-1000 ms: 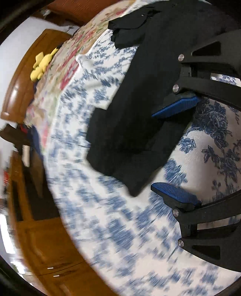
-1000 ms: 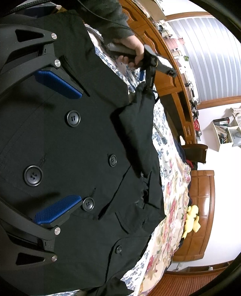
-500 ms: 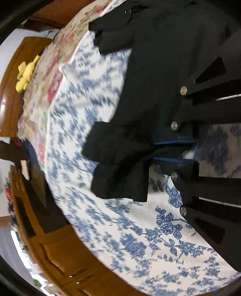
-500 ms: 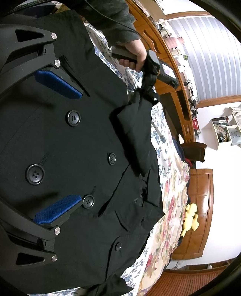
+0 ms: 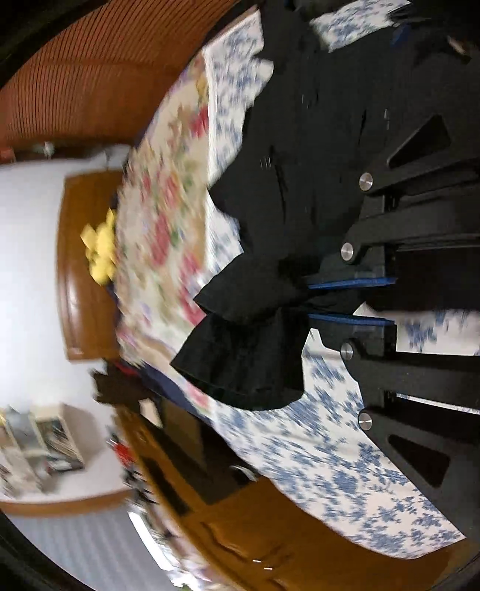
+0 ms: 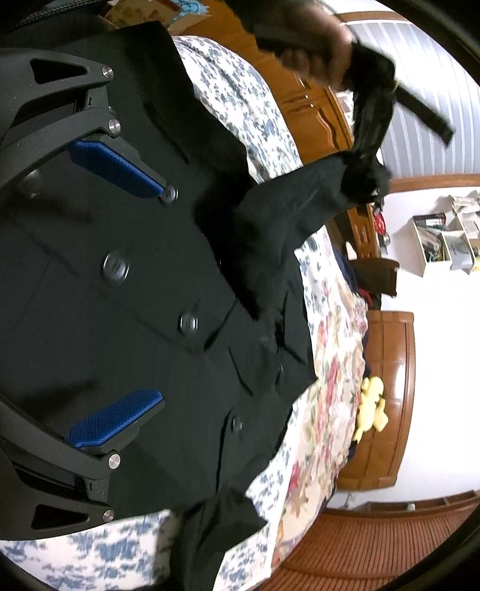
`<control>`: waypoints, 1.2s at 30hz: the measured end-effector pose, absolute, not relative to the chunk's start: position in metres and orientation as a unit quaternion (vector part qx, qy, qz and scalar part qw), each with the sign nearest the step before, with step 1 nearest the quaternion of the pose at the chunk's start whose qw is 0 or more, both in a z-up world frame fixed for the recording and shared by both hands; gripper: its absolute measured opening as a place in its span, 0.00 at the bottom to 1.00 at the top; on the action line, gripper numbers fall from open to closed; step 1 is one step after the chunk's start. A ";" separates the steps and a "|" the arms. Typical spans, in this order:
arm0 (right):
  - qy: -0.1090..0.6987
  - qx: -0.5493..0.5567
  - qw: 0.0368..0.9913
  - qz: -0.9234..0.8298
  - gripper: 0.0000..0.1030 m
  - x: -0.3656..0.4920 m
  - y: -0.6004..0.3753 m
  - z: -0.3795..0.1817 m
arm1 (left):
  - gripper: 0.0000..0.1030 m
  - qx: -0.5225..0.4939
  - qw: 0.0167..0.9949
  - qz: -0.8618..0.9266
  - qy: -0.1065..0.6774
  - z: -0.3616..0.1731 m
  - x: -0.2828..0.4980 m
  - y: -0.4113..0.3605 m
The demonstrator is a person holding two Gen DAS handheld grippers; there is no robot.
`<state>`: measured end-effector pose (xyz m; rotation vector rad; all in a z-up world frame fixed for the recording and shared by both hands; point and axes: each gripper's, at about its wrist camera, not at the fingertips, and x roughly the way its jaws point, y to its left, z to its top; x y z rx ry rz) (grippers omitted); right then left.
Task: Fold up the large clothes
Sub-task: 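Lay the sleeve on the coat front, open the left gripper and withdraw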
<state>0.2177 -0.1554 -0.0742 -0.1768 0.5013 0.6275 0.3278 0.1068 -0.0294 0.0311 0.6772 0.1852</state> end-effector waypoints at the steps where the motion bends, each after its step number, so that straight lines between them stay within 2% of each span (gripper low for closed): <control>1: 0.244 -0.084 0.919 0.299 1.00 0.217 -0.160 -0.073 | 0.12 0.023 0.942 0.082 0.326 -0.025 0.324 0.096; 7: 0.250 -0.080 0.926 0.272 1.00 0.204 -0.180 -0.072 | 0.12 0.030 0.955 0.012 0.295 -0.012 0.278 0.034; 14: 0.243 -0.074 0.934 0.253 1.00 0.185 -0.191 -0.062 | 0.13 0.036 0.954 -0.042 0.293 -0.028 0.243 -0.014; 17: 0.237 -0.074 0.936 0.250 1.00 0.177 -0.193 -0.058 | 0.22 0.050 0.954 -0.048 0.291 -0.035 0.233 -0.029; 22: 0.233 -0.074 0.937 0.251 1.00 0.170 -0.190 -0.057 | 0.60 0.018 0.961 -0.067 0.268 -0.043 0.208 -0.030; 24: 0.232 -0.073 0.937 0.252 1.00 0.169 -0.191 -0.056 | 0.71 0.005 0.965 -0.064 0.256 -0.048 0.200 -0.024; 36: 0.230 -0.076 0.936 0.254 1.00 0.169 -0.201 -0.049 | 0.74 0.026 0.965 -0.049 0.255 -0.071 0.176 0.000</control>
